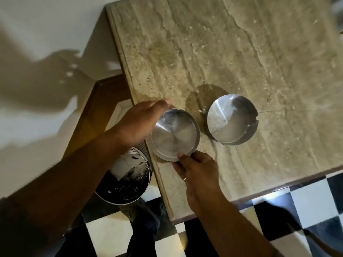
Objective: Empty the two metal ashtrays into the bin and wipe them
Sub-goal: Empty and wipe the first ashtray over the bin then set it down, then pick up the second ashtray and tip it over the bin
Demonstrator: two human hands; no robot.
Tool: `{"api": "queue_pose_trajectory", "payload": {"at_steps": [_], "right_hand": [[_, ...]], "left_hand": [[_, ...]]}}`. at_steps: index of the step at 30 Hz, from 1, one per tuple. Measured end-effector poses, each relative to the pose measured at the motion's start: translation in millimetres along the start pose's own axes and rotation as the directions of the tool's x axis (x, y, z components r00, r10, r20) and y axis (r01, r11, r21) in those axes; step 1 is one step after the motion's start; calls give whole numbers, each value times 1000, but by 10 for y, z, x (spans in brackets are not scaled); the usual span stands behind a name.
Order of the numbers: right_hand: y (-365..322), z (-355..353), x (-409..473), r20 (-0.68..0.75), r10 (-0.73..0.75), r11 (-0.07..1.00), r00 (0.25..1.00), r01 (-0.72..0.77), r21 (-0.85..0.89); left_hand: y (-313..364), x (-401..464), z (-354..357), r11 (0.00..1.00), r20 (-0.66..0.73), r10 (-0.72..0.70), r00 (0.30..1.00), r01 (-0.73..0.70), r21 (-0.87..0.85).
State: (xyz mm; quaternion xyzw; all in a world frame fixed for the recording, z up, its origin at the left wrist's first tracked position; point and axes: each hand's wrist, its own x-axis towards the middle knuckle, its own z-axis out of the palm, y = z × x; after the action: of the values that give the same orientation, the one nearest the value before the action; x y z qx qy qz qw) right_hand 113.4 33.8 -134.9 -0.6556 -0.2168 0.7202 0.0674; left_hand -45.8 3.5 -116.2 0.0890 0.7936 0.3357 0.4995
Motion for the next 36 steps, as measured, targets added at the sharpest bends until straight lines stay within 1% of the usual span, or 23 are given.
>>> {"api": "queue_pose_trajectory", "payload": {"at_steps": [2, 4, 6, 8, 9, 11, 12, 13, 15, 17, 21, 24, 27, 30, 33, 36], "right_hand": [[-53, -79, 7, 12, 1, 1000, 1000, -2, 9], [-136, -242, 39, 6, -41, 998, 999, 41, -37], [-293, -434, 94, -90, -103, 989, 991, 93, -114], [-518, -622, 182, -221, -139, 986, 965, 116, -117], [-637, -695, 228, -248, -143, 988, 958, 123, -91], [-874, -790, 313, -230, -149, 989, 962, 143, -46], [-955, -793, 352, -207, -160, 987, 965, 152, -50], [-1011, -793, 393, -195, -176, 984, 965, 167, -62], [-1031, -764, 469, -229, -227, 968, 947, 194, -158], [-997, -748, 519, -258, -250, 947, 933, 179, -268], [-1078, -759, 463, -252, -220, 954, 942, 154, -257], [-1155, -719, 369, -195, -217, 952, 957, 164, -257], [-1196, -618, 213, -96, -214, 948, 972, 182, -262], [-1178, -452, 1, 22, -231, 938, 973, 229, -260], [-1059, -241, -216, 160, -234, 929, 959, 269, -253], [-810, 0, -356, 274, -223, 917, 935, 297, -266]], "left_hand": [[10, 18, 21, 999, -21, 9, 1000, -9, 38], [52, 43, 64, 987, -114, 101, 988, -85, 140], [178, 62, 157, 960, -187, 203, 961, -159, 230], [341, 124, 326, 943, -170, 255, 952, -206, 260], [417, 167, 418, 938, -140, 263, 954, -219, 268], [588, 256, 645, 936, -49, 248, 968, -226, 270], [663, 282, 745, 943, 0, 210, 978, -203, 262], [754, 299, 843, 954, 45, 161, 986, -167, 250], [890, 321, 963, 969, 114, 84, 990, -108, 220], [970, 337, 995, 976, 134, 57, 989, -84, 203], [975, 348, 976, 994, 108, 11, 994, -23, 110], [935, 306, 856, 995, 109, 25, 994, -35, 93], [895, 226, 641, 997, 110, 30, 993, -38, 67], [751, 120, 331, 998, 70, 29, 997, -25, -64], [554, -22, -29, 983, -5, 10, 1000, -11, -186], [288, -220, -415, 974, -102, -29, 994, 5, -227]]}}
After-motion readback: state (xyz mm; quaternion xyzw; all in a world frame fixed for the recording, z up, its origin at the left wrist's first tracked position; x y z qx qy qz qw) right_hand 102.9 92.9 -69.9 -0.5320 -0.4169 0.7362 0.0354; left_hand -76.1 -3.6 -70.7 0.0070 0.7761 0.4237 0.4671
